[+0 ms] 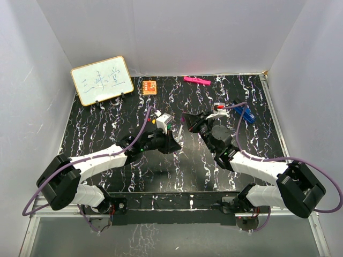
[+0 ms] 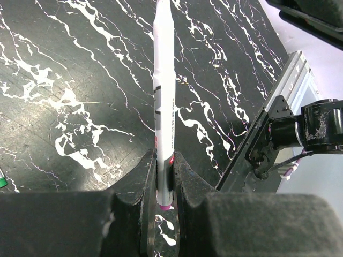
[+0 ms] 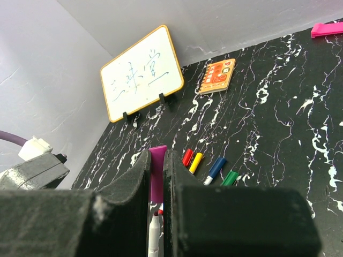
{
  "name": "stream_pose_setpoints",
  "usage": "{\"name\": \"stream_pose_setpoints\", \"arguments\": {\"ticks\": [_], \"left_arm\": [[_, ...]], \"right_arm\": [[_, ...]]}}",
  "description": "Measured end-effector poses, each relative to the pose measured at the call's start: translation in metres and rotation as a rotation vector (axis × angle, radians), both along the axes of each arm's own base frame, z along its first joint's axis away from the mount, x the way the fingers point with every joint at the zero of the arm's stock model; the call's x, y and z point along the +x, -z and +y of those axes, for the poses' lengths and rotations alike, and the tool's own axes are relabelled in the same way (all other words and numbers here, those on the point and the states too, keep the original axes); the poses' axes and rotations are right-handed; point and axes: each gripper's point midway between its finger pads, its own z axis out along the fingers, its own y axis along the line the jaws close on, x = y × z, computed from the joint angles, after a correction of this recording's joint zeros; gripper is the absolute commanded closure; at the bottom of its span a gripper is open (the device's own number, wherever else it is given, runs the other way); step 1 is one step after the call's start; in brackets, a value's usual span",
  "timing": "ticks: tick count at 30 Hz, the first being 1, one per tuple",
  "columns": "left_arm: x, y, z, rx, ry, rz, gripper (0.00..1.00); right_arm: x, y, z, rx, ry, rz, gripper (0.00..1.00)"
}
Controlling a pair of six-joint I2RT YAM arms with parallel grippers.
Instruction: Insert the pens into the pen caps
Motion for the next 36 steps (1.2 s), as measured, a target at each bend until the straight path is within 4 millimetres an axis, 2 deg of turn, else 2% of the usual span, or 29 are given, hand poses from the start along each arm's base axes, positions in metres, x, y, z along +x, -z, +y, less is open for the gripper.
{"name": "stream_pose_setpoints", "arguments": {"ticks": [36], "left_arm": [[0.0033,-0.0012,0.0002,-0.002,-0.014,-0.011,1.0]], "right_arm": [[-0.0026,0.0027,0.0053,0.015,-0.027,0.017,1.0]]}}
